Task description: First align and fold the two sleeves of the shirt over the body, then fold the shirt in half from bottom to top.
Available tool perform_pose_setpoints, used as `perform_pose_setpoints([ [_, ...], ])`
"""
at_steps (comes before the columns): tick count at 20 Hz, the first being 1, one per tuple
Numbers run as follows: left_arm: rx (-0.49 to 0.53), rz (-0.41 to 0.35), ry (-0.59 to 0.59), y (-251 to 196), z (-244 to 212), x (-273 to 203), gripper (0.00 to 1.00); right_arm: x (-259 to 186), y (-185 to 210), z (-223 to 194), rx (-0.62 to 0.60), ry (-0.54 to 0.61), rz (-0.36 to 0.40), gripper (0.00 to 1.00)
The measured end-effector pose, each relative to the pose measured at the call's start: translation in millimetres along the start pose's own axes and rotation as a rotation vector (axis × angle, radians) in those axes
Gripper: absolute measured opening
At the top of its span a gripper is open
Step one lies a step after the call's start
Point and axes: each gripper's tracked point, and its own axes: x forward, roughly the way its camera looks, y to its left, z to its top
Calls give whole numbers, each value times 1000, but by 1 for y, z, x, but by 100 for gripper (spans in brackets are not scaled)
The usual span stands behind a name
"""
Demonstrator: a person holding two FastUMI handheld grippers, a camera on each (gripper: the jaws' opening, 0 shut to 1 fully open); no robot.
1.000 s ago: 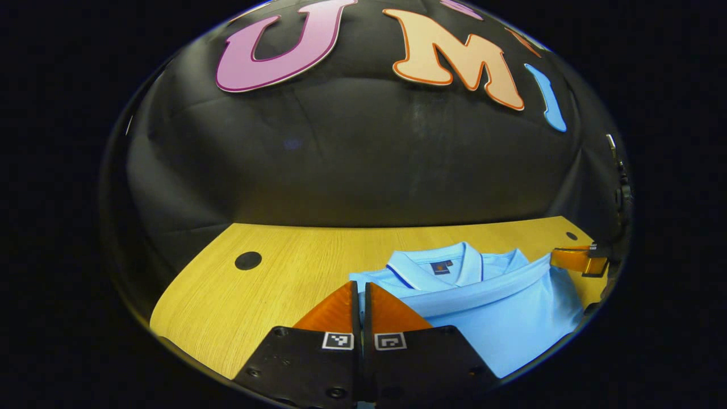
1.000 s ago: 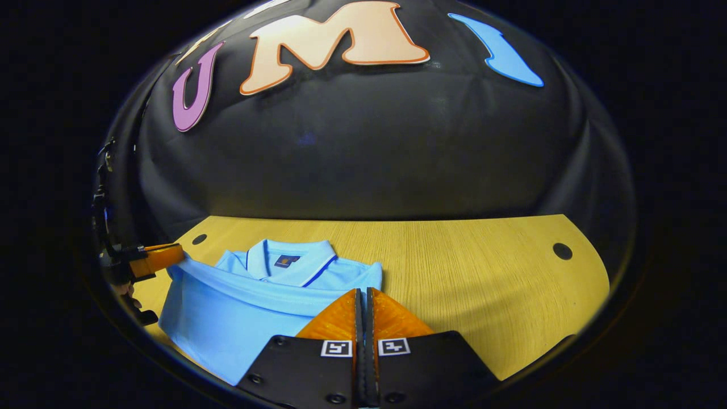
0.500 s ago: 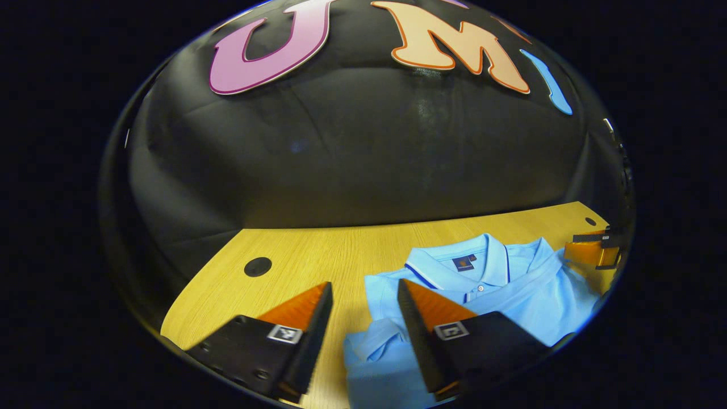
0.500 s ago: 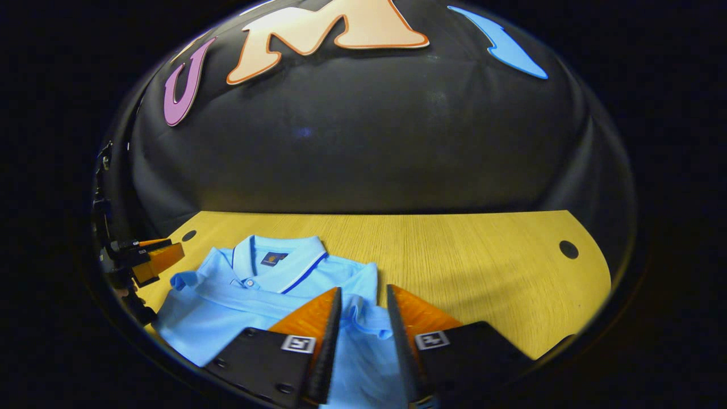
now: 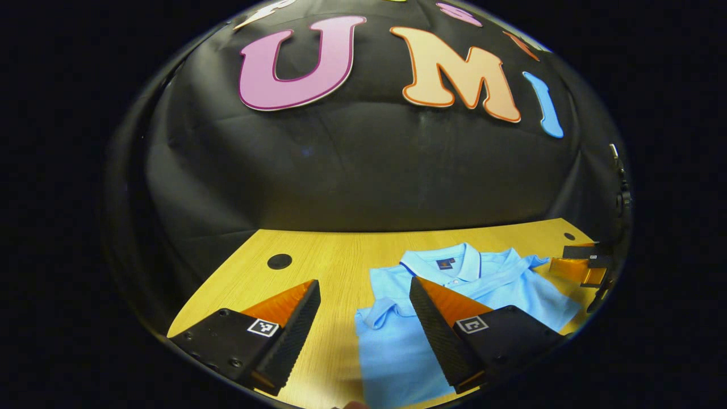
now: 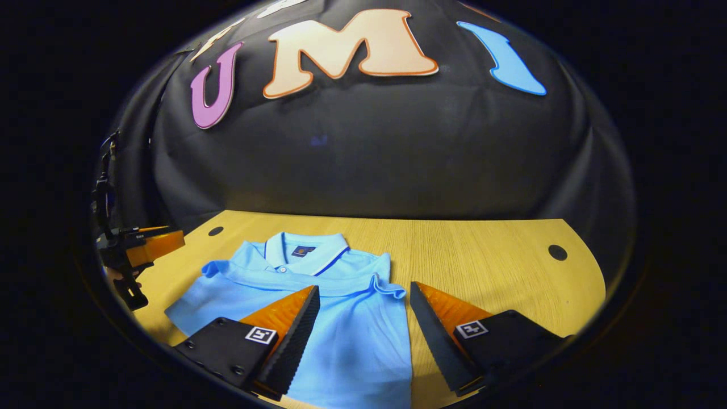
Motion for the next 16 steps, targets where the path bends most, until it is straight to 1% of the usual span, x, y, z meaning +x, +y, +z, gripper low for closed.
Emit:
perform_pose_setpoints([
  [1, -6, -18, -4, -6, -4, -13, 96, -13, 0, 1, -13, -22, 3, 95],
  [2, -6, -34, 2, -11, -9, -25, 96, -27, 1, -1, -24, -38, 5, 98],
  [6, 9, -74, 5, -27, -29, -74, 96, -80, 14, -20, -15, -68, 51, 98],
  [10, -1, -112, 18, -45, -55, -115, 97, -128, 20, -37, -62, -113, 62, 98],
  [13, 4, -110, 19, -51, -71, -136, 97, -160, 32, -53, -67, -131, 93, 98],
  [16, 1, -100, 24, -57, -86, -155, 95, -184, 36, -64, -72, -157, 92, 98],
])
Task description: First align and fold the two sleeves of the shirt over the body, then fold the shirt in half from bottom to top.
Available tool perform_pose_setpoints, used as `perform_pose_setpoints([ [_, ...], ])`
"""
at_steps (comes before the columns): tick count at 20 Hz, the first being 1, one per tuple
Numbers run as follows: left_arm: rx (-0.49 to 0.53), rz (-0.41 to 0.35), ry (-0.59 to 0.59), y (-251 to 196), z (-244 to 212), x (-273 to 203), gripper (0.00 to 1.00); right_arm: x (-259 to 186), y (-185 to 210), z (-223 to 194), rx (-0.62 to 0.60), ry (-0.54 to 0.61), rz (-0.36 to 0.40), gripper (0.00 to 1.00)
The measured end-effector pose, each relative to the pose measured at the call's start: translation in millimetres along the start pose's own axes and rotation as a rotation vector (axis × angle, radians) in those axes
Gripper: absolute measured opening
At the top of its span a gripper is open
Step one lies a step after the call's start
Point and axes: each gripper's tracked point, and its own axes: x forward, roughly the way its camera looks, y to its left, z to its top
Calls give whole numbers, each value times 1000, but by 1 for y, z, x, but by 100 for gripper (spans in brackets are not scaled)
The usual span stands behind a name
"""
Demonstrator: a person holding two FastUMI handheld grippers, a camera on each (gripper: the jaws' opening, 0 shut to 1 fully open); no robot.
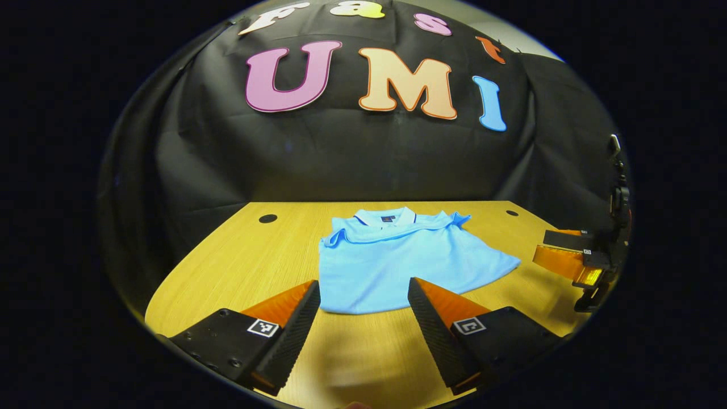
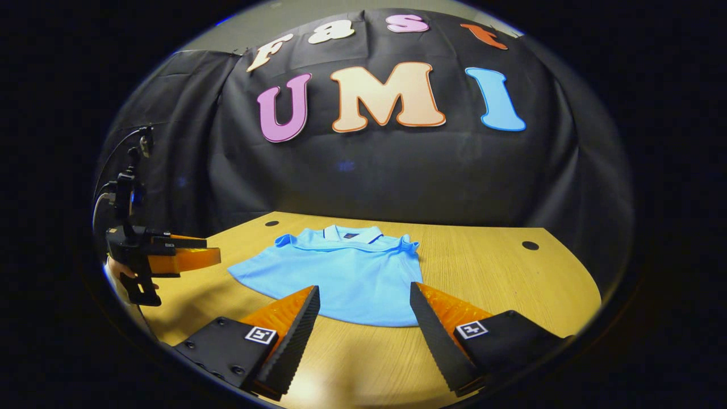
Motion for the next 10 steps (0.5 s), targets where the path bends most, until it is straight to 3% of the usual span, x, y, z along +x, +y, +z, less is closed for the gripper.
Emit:
perform_pose_setpoints([
  [10, -7, 13, 43, -18, -32, -28, 95, -42, -1, -28, -74, -23, -68, 98],
])
